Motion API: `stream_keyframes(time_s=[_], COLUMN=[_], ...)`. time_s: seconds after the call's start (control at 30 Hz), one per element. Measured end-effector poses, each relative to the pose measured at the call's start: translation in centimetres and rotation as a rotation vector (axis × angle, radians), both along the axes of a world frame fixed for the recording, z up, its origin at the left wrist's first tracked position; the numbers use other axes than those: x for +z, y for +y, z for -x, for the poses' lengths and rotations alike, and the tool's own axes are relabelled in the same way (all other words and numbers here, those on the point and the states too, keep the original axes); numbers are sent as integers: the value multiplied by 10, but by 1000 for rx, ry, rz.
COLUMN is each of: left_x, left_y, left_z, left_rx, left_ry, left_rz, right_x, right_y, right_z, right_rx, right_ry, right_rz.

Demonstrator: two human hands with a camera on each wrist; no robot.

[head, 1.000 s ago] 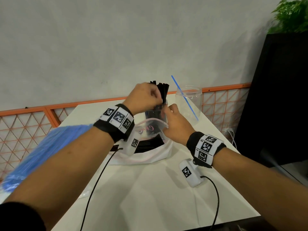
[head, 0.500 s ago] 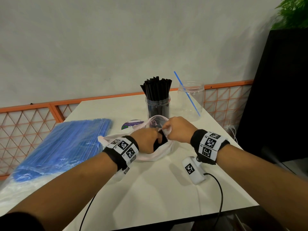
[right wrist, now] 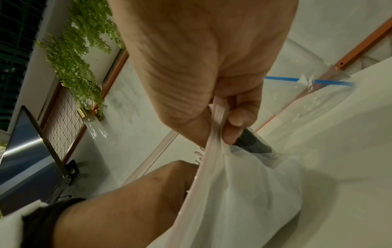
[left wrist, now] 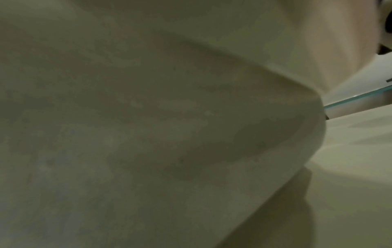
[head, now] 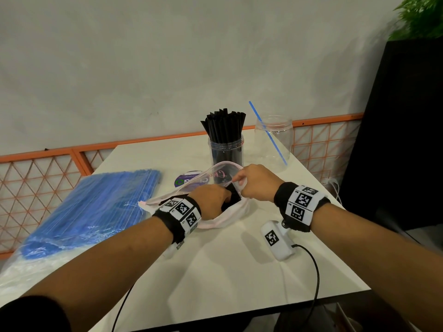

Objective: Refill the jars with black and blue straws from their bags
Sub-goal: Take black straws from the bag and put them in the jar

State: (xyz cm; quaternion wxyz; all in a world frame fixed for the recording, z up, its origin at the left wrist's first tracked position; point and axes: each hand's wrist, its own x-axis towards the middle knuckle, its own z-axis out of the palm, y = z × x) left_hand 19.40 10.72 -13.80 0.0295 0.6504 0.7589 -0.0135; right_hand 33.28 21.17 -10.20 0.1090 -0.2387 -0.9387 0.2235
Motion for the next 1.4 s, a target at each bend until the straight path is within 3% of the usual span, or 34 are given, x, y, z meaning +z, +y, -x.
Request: stream_keyframes(time_s=[0.3, 0.5, 0.53, 0.6, 0.73, 0.97, 1.13, 1.27, 1.4], left_x=[-7, 8, 13, 24, 60, 94, 66, 39, 31], left_y=[1, -10, -12, -14, -16, -19, -19, -21, -21], left_z=[7, 14, 13, 8, -12, -36, -43, -46, -46], left_rx=[43, 33, 70, 106, -5, -229, -175, -119, -80], left_ry=[38, -36, -129, -486, -1123, -1498, -1494, -1439, -1450], left_rz=[7, -285, -325, -428, -615, -647, -572, -558, -534], right_x=[-4, -6, -6, -5, -4, -4, -5, -4, 4], right_y=[4, 7, 6, 4, -2, -4, -2, 0, -1], right_z=[2, -1, 0, 1, 6, 18, 18, 19, 18], right_rx=[-5, -2, 3, 18, 62, 67, 94, 95, 52], right_ry=[27, 49, 48, 54, 52, -19, -47, 202, 293], right_rz=[85, 152, 143, 172, 197, 189, 92, 87, 108])
